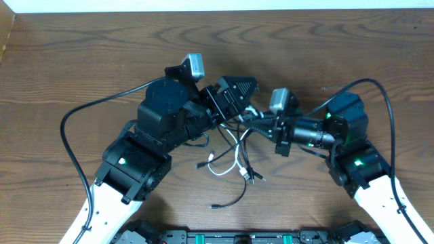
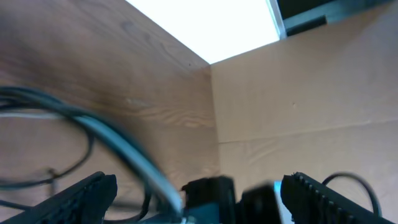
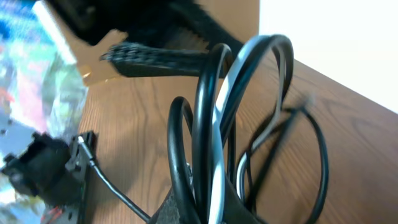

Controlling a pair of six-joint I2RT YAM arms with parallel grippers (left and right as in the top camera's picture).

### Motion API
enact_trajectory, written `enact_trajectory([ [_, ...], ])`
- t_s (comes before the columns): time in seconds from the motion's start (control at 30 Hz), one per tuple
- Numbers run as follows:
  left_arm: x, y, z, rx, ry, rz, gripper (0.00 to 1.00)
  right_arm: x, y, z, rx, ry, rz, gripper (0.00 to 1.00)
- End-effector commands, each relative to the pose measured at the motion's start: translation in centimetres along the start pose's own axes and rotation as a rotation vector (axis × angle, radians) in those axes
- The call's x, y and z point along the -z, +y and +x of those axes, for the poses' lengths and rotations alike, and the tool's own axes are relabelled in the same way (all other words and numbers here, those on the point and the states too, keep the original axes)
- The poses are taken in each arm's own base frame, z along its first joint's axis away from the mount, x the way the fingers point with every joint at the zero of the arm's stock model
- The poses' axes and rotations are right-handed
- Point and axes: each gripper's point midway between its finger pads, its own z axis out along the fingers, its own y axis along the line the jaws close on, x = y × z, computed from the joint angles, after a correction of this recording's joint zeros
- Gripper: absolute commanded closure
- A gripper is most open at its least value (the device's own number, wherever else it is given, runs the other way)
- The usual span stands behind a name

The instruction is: Untangle cables

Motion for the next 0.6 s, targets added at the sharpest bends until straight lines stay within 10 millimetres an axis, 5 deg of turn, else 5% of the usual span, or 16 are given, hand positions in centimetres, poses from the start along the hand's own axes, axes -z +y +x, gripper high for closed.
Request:
enact_trajectory([
  [0.0, 0.4, -0.4, -0.4, -0.22, -0.012, -0.002, 0.1, 1.2, -1.8, -0.7, -0.175, -0.029, 0.06, 0.99],
  [0.23, 0.5, 1.4, 0.6, -0.377, 0.044, -0.068, 0.1, 4.6, -5.6, -1.2, -0.538, -0.105, 0.15, 0.99],
  [0.57, 0.6, 2.2, 1.5, -0.479, 0.09, -0.085, 0.1, 7.1, -5.3, -3.5, -0.7, -0.178, 0.041, 0.99],
])
